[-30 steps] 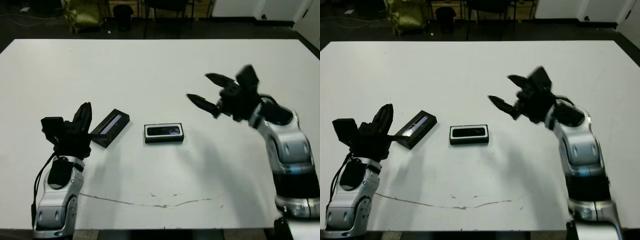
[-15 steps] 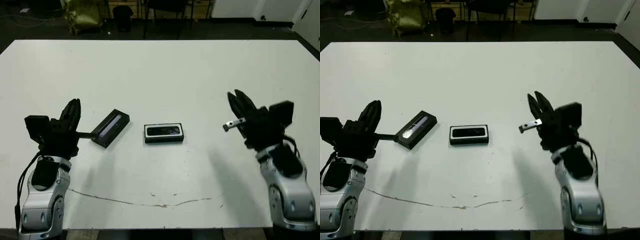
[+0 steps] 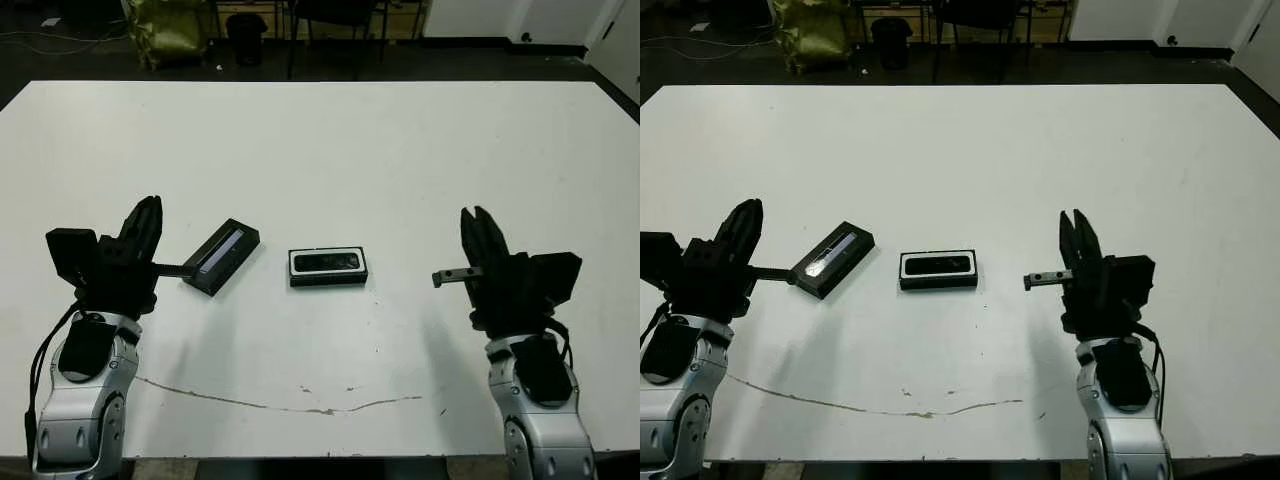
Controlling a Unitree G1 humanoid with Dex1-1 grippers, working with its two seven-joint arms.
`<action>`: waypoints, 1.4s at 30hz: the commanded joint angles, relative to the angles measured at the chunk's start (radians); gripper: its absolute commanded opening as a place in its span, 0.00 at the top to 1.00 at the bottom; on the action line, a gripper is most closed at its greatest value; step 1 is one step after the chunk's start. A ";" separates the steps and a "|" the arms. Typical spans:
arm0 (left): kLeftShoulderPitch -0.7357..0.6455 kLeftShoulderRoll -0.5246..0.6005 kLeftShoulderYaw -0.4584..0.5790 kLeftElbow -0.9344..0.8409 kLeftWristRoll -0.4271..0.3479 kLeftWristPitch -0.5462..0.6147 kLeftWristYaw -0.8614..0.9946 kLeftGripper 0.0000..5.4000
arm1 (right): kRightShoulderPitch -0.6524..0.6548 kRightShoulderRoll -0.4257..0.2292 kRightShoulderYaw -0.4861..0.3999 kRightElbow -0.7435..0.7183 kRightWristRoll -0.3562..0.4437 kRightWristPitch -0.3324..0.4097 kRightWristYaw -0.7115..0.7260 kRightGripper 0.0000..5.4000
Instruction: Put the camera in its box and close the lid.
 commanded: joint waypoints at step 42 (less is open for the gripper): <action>0.055 -0.004 -0.024 0.004 -0.016 0.011 -0.012 1.00 | -0.252 0.158 0.260 0.331 -0.001 0.331 0.009 1.00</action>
